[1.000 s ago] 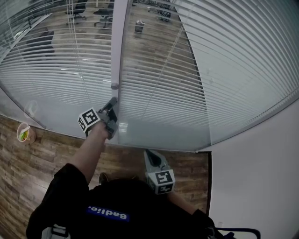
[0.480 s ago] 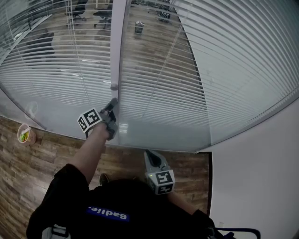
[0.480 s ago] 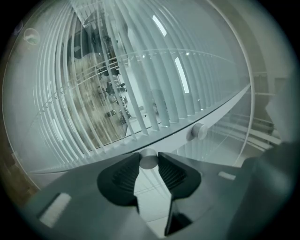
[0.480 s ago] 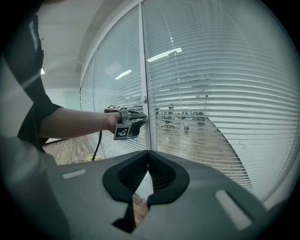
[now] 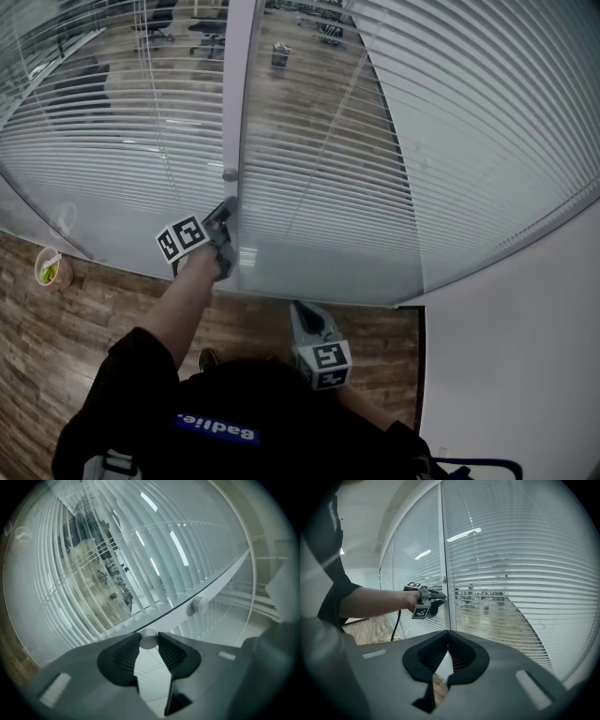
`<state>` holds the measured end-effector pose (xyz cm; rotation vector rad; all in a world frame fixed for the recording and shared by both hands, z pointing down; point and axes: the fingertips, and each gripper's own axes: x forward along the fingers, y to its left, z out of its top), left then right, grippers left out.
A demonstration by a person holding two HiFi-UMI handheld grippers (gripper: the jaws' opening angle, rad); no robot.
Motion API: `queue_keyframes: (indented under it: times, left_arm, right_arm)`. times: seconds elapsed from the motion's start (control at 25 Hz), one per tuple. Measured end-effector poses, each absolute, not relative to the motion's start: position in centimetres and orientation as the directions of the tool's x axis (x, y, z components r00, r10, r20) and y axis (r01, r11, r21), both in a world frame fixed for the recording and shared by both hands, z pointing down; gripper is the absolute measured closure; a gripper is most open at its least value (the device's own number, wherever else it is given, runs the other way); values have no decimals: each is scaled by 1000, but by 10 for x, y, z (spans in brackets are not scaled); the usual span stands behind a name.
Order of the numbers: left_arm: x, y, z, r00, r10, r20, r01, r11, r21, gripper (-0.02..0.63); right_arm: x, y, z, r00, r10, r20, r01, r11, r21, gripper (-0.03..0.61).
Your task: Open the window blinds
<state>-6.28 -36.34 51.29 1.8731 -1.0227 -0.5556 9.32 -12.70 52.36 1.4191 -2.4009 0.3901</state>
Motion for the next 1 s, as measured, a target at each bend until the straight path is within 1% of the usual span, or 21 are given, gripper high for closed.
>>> queue_keyframes:
  times: [0.44, 0.68, 1.0]
  left_arm:
    - [-62, -364, 511, 536, -832, 143, -605, -260, 753, 491]
    - [-61, -364, 512, 511, -836, 202, -708, -275, 651, 491]
    - [-60, -363, 512, 484, -838, 253, -789, -293, 541, 489]
  right_arm:
    - [95, -130, 522, -451, -794, 407, -882, 466, -69, 574]
    - [97, -131, 522, -451, -794, 408, -882, 465, -69, 574]
    - [98, -131, 523, -450, -796, 405, -884, 462, -72, 575]
